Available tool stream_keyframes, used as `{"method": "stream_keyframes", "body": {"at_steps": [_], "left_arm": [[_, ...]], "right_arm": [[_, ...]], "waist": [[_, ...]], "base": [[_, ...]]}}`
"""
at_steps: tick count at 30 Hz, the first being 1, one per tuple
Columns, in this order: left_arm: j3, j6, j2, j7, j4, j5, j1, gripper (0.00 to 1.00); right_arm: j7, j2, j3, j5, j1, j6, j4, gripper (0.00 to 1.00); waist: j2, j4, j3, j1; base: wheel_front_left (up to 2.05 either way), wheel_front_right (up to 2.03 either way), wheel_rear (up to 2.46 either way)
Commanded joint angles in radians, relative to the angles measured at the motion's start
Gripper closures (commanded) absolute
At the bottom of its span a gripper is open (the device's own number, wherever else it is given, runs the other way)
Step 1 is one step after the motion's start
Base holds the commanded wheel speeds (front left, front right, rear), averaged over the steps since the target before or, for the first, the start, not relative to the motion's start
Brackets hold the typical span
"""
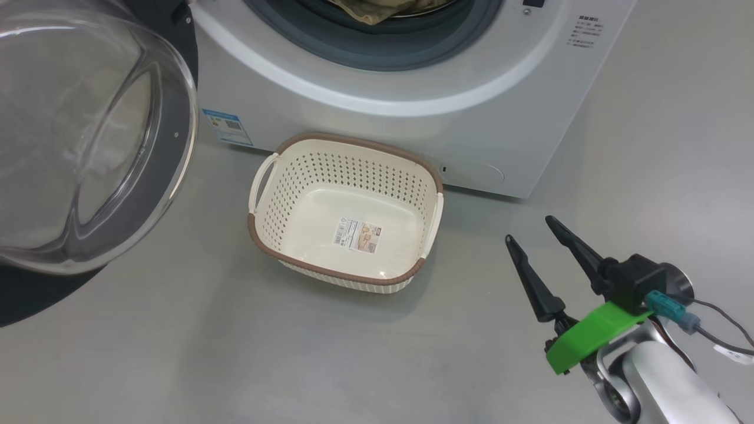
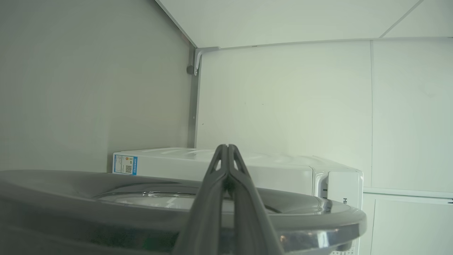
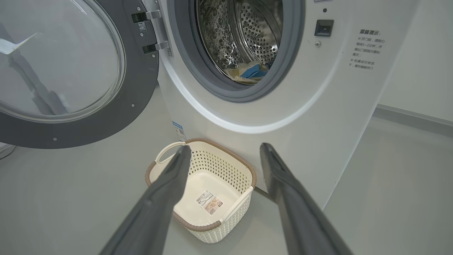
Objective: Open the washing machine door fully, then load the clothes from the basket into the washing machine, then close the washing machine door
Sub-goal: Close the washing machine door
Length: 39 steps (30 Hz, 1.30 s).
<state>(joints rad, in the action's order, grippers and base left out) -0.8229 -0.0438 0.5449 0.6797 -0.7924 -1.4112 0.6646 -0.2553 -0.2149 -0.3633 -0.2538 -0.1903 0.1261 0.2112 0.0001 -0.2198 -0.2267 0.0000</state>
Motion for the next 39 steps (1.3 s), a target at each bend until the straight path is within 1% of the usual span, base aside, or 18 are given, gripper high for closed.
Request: {"method": "stream_keyframes", "body": {"at_steps": [1,11,16,21,27,30,35,39], "left_arm": [[0.005,-0.006,0.07,0.029,0.023,-0.01,0.025,1.0],[0.026,-0.028,0.054,0.098,0.018,-0.029,0.033,1.0],[0.039,-0.031,0.049,0.119,0.036,-0.028,0.032,1.0],[0.054,-0.029,0.027,0.128,0.069,-0.025,0.031,1.0],[0.073,-0.012,-0.007,0.131,0.127,-0.014,0.017,1.0],[0.087,0.005,-0.026,0.14,0.17,-0.007,0.007,1.0],[0.112,0.042,-0.055,0.16,0.256,0.003,-0.011,1.0],[0.128,0.08,-0.07,0.18,0.332,0.01,-0.03,1.0]], "right_arm": [[-0.006,-0.002,-0.015,0.008,-0.014,0.005,-0.029,0.0],[-0.006,0.007,-0.014,0.01,-0.021,0.005,-0.025,0.0],[-0.006,0.019,-0.011,0.009,-0.025,0.005,-0.025,0.0],[-0.006,0.036,-0.009,0.008,-0.028,0.005,-0.025,0.0],[-0.006,0.052,-0.007,0.006,-0.028,0.005,-0.024,0.0],[-0.006,0.06,-0.003,0.005,-0.027,0.005,-0.022,0.0],[-0.006,0.073,0.003,0.006,-0.027,0.005,-0.023,0.0],[-0.006,0.085,0.008,0.005,-0.024,0.005,-0.024,0.0]], "waist": [[-0.0001,-0.001,-0.001,0.0],[-0.0001,-0.01,-0.003,0.0],[-0.0001,-0.016,-0.002,0.0],[-0.0001,-0.024,-0.001,0.0],[-0.0001,-0.029,0.006,0.0],[-0.0001,-0.033,0.012,0.0],[-0.0001,-0.04,0.017,0.0],[-0.0001,-0.044,0.024,0.0]], "base": [[0.0,0.0,0.0],[0.0,0.0,0.0],[0.0,0.0,0.0],[0.0,0.0,0.0],[0.0,0.0,0.0],[0.0,0.0,0.0],[0.0,0.0,0.0],[0.0,0.0,0.0]]}}
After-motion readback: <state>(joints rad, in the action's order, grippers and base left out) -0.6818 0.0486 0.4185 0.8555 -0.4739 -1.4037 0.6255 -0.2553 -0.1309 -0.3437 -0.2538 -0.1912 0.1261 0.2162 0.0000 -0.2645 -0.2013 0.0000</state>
